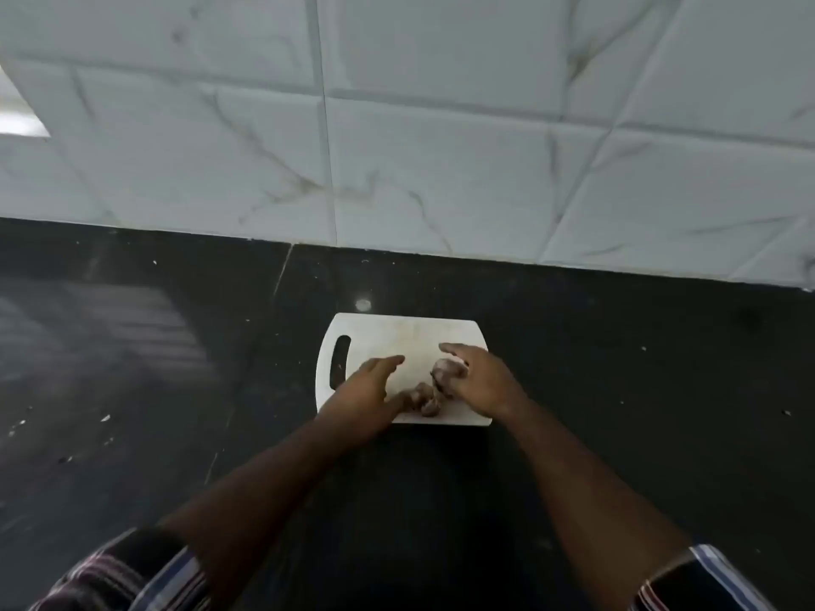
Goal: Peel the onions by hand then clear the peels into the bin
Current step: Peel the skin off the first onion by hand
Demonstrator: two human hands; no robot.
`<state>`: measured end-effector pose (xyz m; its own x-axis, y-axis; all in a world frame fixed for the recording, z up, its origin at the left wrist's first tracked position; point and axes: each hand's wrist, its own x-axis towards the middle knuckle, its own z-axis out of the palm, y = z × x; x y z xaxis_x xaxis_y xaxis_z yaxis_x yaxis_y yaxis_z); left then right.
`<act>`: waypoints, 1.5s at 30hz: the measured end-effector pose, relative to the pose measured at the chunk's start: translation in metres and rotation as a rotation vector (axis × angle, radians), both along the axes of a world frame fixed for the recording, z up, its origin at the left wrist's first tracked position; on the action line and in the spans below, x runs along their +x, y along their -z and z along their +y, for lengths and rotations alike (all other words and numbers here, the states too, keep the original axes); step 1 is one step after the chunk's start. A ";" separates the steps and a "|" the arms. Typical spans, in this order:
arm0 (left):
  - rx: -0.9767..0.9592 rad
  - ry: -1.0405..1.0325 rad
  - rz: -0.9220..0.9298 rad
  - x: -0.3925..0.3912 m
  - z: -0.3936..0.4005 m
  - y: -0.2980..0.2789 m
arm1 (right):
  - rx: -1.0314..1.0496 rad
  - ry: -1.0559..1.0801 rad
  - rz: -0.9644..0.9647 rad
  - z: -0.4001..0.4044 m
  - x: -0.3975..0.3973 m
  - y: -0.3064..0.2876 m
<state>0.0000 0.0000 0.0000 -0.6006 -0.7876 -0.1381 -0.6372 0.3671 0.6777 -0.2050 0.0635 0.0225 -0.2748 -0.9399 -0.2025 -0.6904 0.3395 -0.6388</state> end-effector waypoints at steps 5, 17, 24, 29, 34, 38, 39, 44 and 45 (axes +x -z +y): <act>0.052 0.095 -0.005 -0.022 0.020 0.011 | -0.073 0.062 -0.200 0.013 0.004 0.023; 0.048 -0.140 0.032 -0.002 -0.025 0.015 | -0.055 0.603 -1.077 0.010 0.007 0.008; 0.008 -0.163 0.023 0.007 -0.024 0.018 | -0.062 0.472 -1.235 0.023 0.011 0.008; 0.226 -0.163 0.273 0.022 0.015 -0.011 | -0.016 0.423 -1.162 0.037 0.027 -0.005; 0.966 -0.206 0.714 0.029 0.058 -0.019 | -0.058 0.280 -1.120 0.059 0.062 -0.015; 1.009 -0.324 0.811 0.038 0.068 -0.019 | -0.126 0.286 -0.913 0.069 0.084 -0.016; 1.015 -0.344 0.817 0.040 0.070 -0.017 | -0.157 0.282 -0.826 0.070 0.086 -0.015; 1.078 -0.374 0.876 0.049 0.075 -0.017 | -0.308 0.255 -0.475 0.069 0.086 -0.003; 1.092 -0.375 0.885 0.051 0.075 -0.018 | -0.312 0.262 -0.459 0.067 0.083 -0.002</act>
<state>0.0506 0.0754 0.0176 -0.5924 -0.6613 -0.4601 0.1885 -0.6690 0.7189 -0.1223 0.1309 0.0247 -0.4545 -0.8871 -0.0806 -0.2404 0.2093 -0.9478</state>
